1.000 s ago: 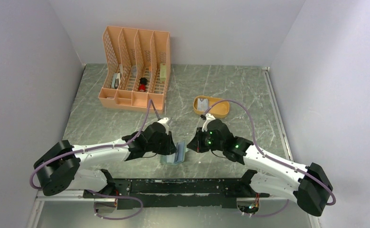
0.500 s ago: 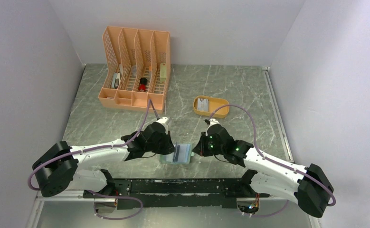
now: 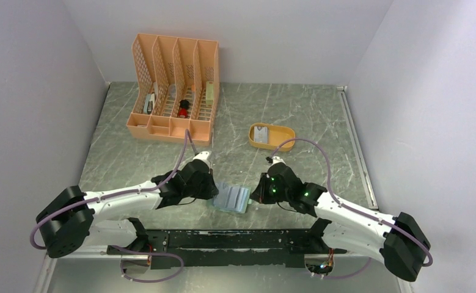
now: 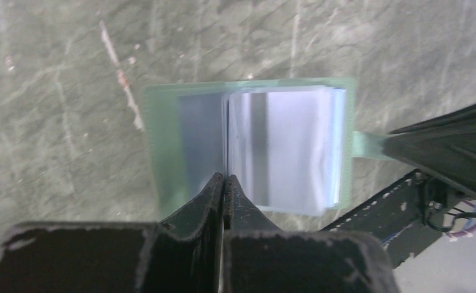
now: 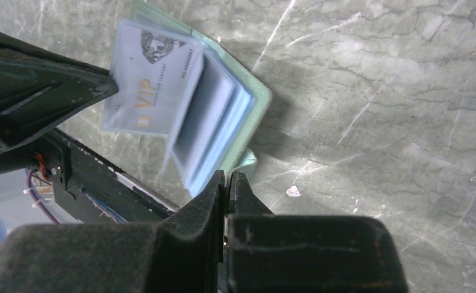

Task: Put the credit cards into the card holder
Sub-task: Open the card holder at the center of the board, then turn over the card slot in the card holder.

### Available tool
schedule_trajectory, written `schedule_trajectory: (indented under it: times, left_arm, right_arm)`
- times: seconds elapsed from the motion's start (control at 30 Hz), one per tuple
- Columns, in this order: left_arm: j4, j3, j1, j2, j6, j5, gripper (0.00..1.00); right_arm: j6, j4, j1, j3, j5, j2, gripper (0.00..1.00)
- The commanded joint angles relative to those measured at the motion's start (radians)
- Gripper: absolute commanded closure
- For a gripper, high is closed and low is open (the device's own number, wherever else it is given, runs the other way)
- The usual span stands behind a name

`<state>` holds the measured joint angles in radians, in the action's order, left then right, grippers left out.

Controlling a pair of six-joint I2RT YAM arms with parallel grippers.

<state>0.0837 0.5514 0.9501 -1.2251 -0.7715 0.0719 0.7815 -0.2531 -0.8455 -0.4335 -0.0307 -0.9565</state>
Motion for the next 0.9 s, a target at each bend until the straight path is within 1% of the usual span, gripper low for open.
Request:
schedule_trajectory:
  times: [0.0, 0.17, 0.23, 0.27, 0.33, 0.37, 0.4, 0.43, 0.47, 0.5, 0.57, 0.67, 0.87]
  left_arm:
    - [0.104, -0.029, -0.001, 0.025, -0.006, 0.074, 0.95]
    - [0.148, 0.008, 0.000, 0.039, 0.006, 0.112, 0.95]
    - [0.157, 0.024, 0.001, 0.059, 0.014, 0.123, 0.93]
    - [0.162, 0.035, 0.001, 0.068, 0.020, 0.126, 0.91]
    - [0.177, 0.060, -0.001, 0.086, 0.032, 0.132, 0.81]
    - [0.182, 0.072, 0.000, 0.095, 0.038, 0.131, 0.73]
    - [0.188, 0.083, 0.001, 0.105, 0.043, 0.131, 0.62]
    - [0.192, 0.096, 0.001, 0.114, 0.048, 0.131, 0.56]
    - [0.195, 0.107, 0.000, 0.122, 0.052, 0.128, 0.48]
    - [0.194, 0.117, 0.000, 0.132, 0.056, 0.121, 0.44]
    - [0.169, 0.128, 0.001, 0.148, 0.066, 0.093, 0.40]
    - [0.089, 0.126, 0.000, 0.143, 0.081, 0.003, 0.36]
    - [-0.025, 0.124, 0.001, 0.017, 0.090, -0.142, 0.32]
  right_arm:
    - [-0.031, 0.020, 0.001, -0.046, -0.013, 0.034, 1.00]
    - [-0.062, 0.001, 0.000, -0.089, -0.016, 0.006, 1.00]
    - [-0.066, 0.009, 0.000, -0.092, -0.027, 0.008, 1.00]
    - [-0.069, 0.014, 0.000, -0.095, -0.034, 0.009, 1.00]
    - [-0.076, 0.015, 0.001, -0.105, -0.042, 0.012, 1.00]
    - [-0.082, 0.015, 0.001, -0.111, -0.044, 0.011, 1.00]
    - [-0.087, 0.011, 0.000, -0.118, -0.044, 0.010, 1.00]
    - [-0.093, 0.007, 0.000, -0.125, -0.044, 0.008, 1.00]
    - [-0.098, 0.006, 0.001, -0.131, -0.046, 0.004, 1.00]
    - [-0.102, 0.005, 0.000, -0.136, -0.047, 0.000, 1.00]
    - [-0.107, 0.006, 0.000, -0.140, -0.051, -0.007, 1.00]
    - [-0.110, 0.012, 0.000, -0.140, -0.056, -0.013, 1.00]
    - [-0.114, 0.023, 0.000, -0.139, -0.064, -0.016, 1.00]
